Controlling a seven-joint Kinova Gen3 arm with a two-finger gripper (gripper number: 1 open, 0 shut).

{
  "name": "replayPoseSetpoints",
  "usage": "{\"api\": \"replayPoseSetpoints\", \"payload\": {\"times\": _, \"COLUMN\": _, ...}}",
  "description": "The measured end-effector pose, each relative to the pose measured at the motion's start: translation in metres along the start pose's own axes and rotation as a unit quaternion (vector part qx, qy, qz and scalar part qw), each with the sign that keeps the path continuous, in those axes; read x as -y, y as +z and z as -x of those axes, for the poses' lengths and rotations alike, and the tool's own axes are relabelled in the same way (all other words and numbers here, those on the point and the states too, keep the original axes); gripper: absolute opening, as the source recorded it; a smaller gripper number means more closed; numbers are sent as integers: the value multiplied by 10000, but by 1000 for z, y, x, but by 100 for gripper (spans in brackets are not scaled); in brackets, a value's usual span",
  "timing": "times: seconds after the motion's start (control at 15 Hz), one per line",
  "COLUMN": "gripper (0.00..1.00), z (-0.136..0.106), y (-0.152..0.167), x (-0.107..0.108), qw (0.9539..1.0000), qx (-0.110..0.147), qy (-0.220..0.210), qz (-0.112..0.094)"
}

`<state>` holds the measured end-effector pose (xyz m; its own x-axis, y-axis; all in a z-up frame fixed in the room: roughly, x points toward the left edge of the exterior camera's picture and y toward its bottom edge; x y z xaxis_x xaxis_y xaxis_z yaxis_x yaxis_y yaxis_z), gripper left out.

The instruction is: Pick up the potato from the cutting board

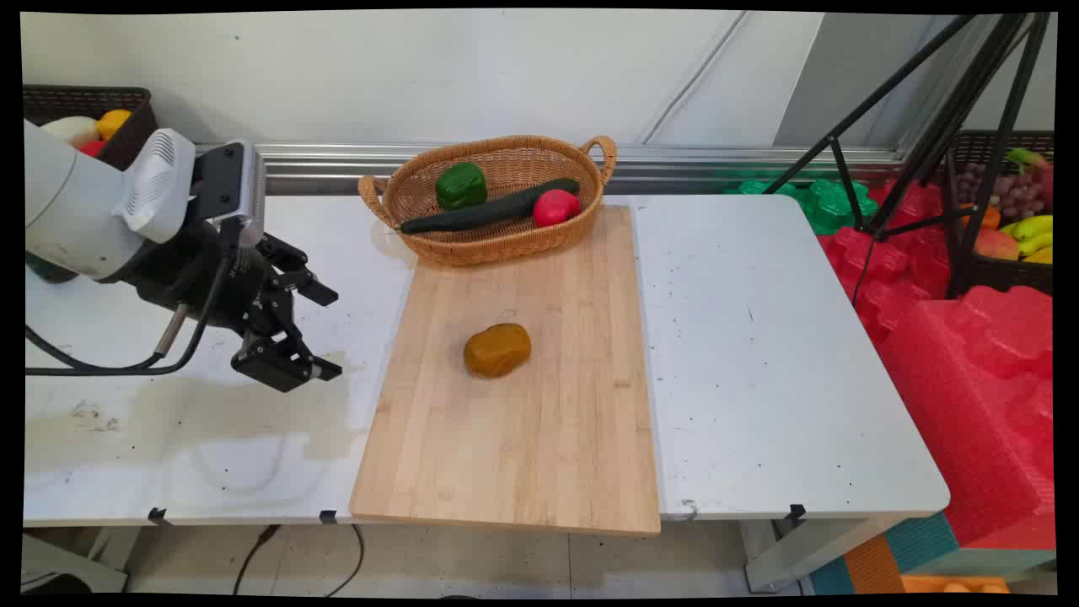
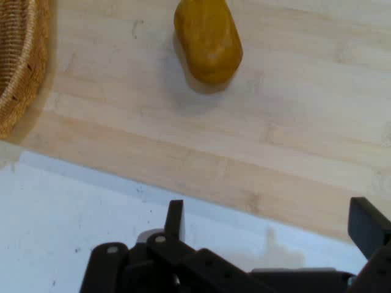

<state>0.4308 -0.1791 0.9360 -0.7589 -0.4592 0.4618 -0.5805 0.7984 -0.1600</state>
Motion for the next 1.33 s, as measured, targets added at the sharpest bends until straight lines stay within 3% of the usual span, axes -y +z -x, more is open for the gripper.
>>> {"api": "replayPoseSetpoints", "payload": {"times": 0.27, "gripper": 100, "z": -9, "y": 2, "x": -1, "qw": 9999, "qx": -145, "qy": -71, "qz": -53}}
{"api": "replayPoseSetpoints", "payload": {"times": 0.67, "gripper": 100, "z": -49, "y": 26, "x": 7, "qw": 9989, "qx": -387, "qy": -232, "qz": -150}}
{"api": "replayPoseSetpoints", "payload": {"times": 1.33, "gripper": 100, "z": -117, "y": 118, "x": 13, "qw": 9989, "qx": -40, "qy": -454, "qz": -115}}
